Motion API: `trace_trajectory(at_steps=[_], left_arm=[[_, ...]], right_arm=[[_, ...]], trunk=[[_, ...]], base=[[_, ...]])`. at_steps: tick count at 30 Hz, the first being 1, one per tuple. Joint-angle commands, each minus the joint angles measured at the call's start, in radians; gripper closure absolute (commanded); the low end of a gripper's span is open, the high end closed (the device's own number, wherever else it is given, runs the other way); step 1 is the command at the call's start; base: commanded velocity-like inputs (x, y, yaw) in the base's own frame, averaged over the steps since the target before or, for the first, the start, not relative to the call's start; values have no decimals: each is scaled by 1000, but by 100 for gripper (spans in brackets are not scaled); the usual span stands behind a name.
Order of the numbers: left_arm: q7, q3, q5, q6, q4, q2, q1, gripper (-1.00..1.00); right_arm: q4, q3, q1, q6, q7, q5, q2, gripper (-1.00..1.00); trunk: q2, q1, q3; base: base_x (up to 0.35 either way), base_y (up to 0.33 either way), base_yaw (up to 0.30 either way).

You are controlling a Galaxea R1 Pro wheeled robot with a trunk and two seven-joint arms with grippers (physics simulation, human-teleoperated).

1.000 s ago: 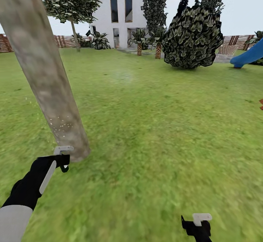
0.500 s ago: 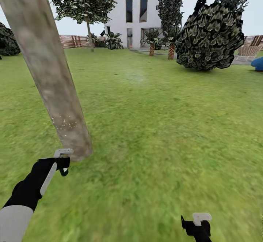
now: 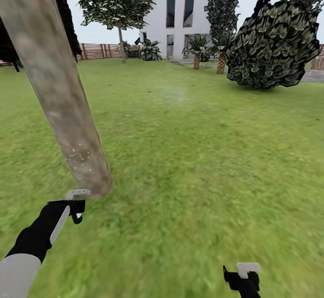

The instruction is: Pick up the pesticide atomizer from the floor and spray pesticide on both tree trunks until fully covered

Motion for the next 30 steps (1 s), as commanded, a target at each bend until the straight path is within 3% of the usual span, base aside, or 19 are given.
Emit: trace_trajectory(at_steps=[1, 6, 17, 24, 28, 30], left_arm=[[8, -1, 10, 5, 0, -1, -1, 100], [8, 0, 10, 5, 1, 1, -1, 100], [8, 1, 3, 3, 38, 1, -1, 100], [8, 2, 2, 3, 52, 15, -1, 100], [8, -1, 3, 3, 56, 11, -1, 100], [8, 0, 4, -40, 65, 9, -1, 100]], right_arm=[[1, -5, -1, -3, -4, 11, 0, -100], [1, -5, -1, -3, -4, 11, 0, -100], [1, -6, -1, -2, -4, 11, 0, -100], [1, -6, -1, -2, -4, 11, 0, -100], [1, -6, -1, -2, -4, 11, 0, -100], [1, -6, -1, -2, -4, 11, 0, -100]], trunk=[[0, 0, -1], [0, 0, -1], [0, 0, -1], [0, 0, -1], [0, 0, -1], [0, 0, -1]], base=[[149, -254, 278], [149, -254, 224], [143, -254, 30], [119, -212, 261], [5, -9, 278], [50, -27, 220]])
